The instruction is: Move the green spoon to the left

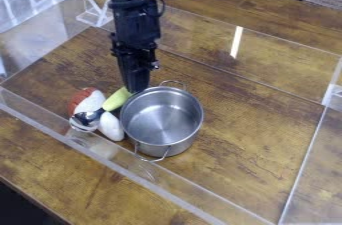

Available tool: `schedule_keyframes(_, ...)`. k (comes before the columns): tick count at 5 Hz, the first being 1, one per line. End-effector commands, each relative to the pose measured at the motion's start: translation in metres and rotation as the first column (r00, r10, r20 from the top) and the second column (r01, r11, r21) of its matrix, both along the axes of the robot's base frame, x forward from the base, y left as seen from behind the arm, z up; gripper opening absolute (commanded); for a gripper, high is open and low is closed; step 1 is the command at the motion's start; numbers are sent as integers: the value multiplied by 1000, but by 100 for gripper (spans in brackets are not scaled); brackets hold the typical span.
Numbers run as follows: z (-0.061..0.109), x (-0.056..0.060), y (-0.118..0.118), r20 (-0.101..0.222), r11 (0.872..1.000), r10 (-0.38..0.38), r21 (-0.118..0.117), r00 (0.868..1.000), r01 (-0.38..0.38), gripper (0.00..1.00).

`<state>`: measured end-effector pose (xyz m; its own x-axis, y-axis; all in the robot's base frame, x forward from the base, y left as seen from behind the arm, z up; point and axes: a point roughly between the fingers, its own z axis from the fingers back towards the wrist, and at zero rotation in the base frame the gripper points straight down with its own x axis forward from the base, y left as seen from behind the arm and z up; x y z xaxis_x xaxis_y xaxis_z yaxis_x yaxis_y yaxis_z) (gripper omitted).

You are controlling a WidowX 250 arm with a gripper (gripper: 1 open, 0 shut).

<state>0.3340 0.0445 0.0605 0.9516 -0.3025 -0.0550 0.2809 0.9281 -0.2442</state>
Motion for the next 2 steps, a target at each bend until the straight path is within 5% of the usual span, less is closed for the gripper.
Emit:
schedule_keyframes(1, 32, 12, 16, 93, 1000, -11, 17, 996, 9, 0)
schedule_keyframes(2, 24, 3, 10, 73, 996, -91, -8, 993, 91, 100)
